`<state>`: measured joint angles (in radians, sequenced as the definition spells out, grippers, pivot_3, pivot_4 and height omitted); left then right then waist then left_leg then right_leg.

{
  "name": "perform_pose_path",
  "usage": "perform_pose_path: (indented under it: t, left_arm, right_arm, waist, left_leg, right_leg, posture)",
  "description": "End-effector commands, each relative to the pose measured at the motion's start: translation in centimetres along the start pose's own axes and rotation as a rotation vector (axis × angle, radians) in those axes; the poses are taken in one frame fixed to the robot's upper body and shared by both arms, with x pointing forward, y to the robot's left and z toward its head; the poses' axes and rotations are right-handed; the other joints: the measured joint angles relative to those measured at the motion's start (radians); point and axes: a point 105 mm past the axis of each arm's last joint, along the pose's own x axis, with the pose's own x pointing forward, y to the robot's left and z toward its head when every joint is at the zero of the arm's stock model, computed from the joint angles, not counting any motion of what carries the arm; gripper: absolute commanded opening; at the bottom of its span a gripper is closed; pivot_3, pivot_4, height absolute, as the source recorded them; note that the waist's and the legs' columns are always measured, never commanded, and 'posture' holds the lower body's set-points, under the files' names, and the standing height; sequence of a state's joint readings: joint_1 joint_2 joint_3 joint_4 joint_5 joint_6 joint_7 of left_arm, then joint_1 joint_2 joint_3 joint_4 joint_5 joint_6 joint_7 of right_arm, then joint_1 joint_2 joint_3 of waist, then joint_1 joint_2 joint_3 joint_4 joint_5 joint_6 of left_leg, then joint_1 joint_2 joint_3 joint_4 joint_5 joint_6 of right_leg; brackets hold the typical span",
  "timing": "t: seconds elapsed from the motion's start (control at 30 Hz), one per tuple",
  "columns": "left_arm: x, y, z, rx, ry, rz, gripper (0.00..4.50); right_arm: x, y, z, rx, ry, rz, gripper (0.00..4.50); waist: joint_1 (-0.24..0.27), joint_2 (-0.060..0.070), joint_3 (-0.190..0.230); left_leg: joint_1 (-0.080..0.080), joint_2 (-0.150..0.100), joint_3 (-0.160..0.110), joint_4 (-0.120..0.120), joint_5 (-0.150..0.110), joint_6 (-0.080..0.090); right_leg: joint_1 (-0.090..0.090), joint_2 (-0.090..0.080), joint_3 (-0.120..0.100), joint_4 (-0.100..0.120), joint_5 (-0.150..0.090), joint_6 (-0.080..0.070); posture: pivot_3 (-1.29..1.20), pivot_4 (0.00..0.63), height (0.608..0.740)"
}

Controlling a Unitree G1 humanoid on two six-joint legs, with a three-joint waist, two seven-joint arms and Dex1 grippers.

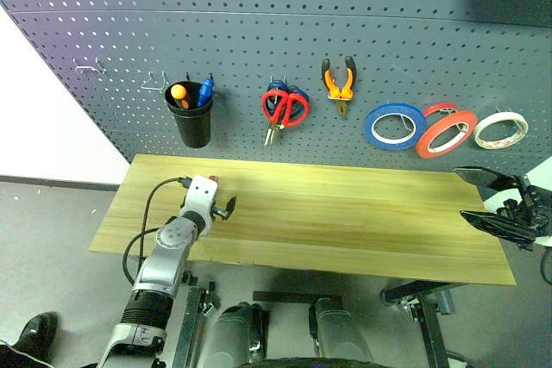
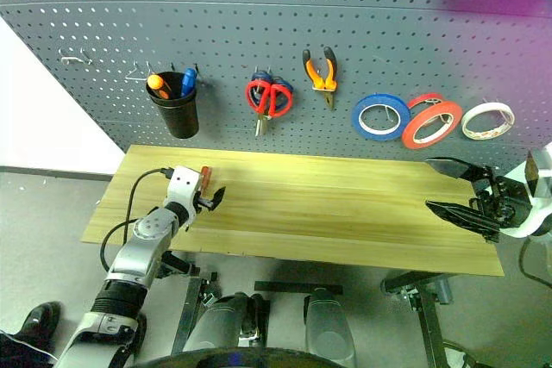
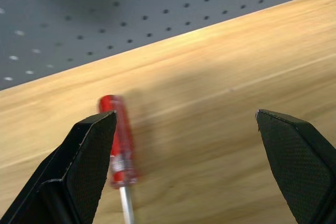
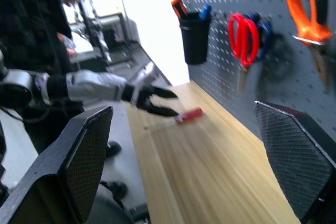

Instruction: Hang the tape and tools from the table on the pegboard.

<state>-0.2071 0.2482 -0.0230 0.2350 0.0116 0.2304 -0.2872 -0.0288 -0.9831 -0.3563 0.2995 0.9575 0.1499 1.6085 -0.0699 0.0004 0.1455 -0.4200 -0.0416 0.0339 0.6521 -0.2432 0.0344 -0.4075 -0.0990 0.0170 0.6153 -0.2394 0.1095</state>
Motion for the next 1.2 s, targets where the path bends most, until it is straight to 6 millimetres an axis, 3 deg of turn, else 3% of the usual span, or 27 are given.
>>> perform_pose_path:
  t: [0.03, 0.13, 0.23, 0.37, 0.67, 0.9, 1.17, 1.2]
  left_arm:
    - [0.4, 1.8, -0.2, -0.023, 0.047, 0.078, 4.44]
    - [0.6, 3.5, -1.2, -0.034, 0.133, 0.143, 4.44]
    - [1.1, 3.9, -1.8, -0.087, 0.190, 0.101, 4.44]
    - [2.1, 5.0, -1.4, -0.062, 0.216, 0.123, 4.44]
    - [3.9, 4.5, -1.9, -0.071, 0.278, 0.095, 4.44]
    - [4.0, 4.2, -3.3, -0.066, 0.337, 0.102, 4.44]
    - [4.3, 4.3, -3.5, -0.048, 0.361, 0.116, 4.44]
    - [4.3, 4.2, -3.6, -0.047, 0.366, 0.114, 4.28]
  right_arm:
    - [-0.7, 0.1, 1.1, -0.031, 0.010, -0.005, 4.50]
    - [-1.4, 0.2, 1.2, -0.026, 0.021, -0.025, 4.50]
    - [-1.8, 0.2, 1.1, -0.020, 0.032, -0.036, 4.50]
    - [-1.8, 0.3, 1.1, -0.013, 0.030, -0.033, 4.50]
    - [-2.1, 0.7, 1.2, -0.013, 0.036, -0.038, 4.50]
    - [-2.3, 1.0, 1.4, -0.007, 0.038, -0.036, 4.50]
    - [-2.3, 1.1, 1.4, -0.001, 0.041, -0.033, 4.50]
    - [-2.3, 1.2, 1.4, -0.001, 0.041, -0.032, 4.50]
  waist:
    - [0.000, 0.000, 0.000]
    - [-0.002, 0.000, 0.000]
    - [-0.002, -0.001, 0.000]
    - [0.000, -0.001, 0.001]
    - [-0.002, -0.003, 0.002]
    - [-0.003, -0.007, 0.005]
    - [-0.001, -0.009, 0.007]
    - [-0.001, -0.009, 0.007]
  left_leg:
    - [0.000, 0.000, 0.000, 0.000, 0.000, 0.000]
    - [0.000, 0.000, 0.000, 0.000, 0.000, 0.000]
    - [0.000, 0.000, 0.000, 0.000, 0.000, 0.000]
    - [0.000, 0.000, 0.000, 0.000, 0.000, 0.000]
    - [0.000, 0.000, 0.000, -0.002, 0.000, 0.000]
    - [-0.001, 0.000, 0.000, -0.003, 0.000, 0.000]
    - [-0.002, 0.000, 0.000, -0.003, 0.000, 0.000]
    - [-0.002, 0.000, 0.000, -0.003, 0.000, 0.000]
  right_leg:
    - [0.000, 0.000, 0.000, 0.000, 0.000, 0.000]
    - [0.000, 0.000, 0.000, 0.001, 0.000, 0.000]
    - [-0.001, 0.000, 0.000, 0.001, 0.000, 0.000]
    - [0.000, 0.000, 0.000, 0.001, 0.000, 0.000]
    - [-0.002, 0.000, 0.000, 0.000, 0.000, 0.000]
    - [-0.002, -0.001, 0.000, -0.001, 0.000, 0.000]
    - [-0.003, -0.002, 0.000, -0.001, 0.000, 0.000]
    - [-0.003, -0.002, 0.000, -0.001, 0.000, 0.000]
  posture:
    - [-0.21, 0.126, 0.740]
    - [-0.21, 0.133, 0.740]
    - [-0.22, 0.139, 0.740]
    - [-0.22, 0.143, 0.740]
    - [-0.24, 0.164, 0.740]
    - [-0.24, 0.181, 0.740]
    - [-0.25, 0.187, 0.740]
    - [-0.25, 0.187, 0.740]
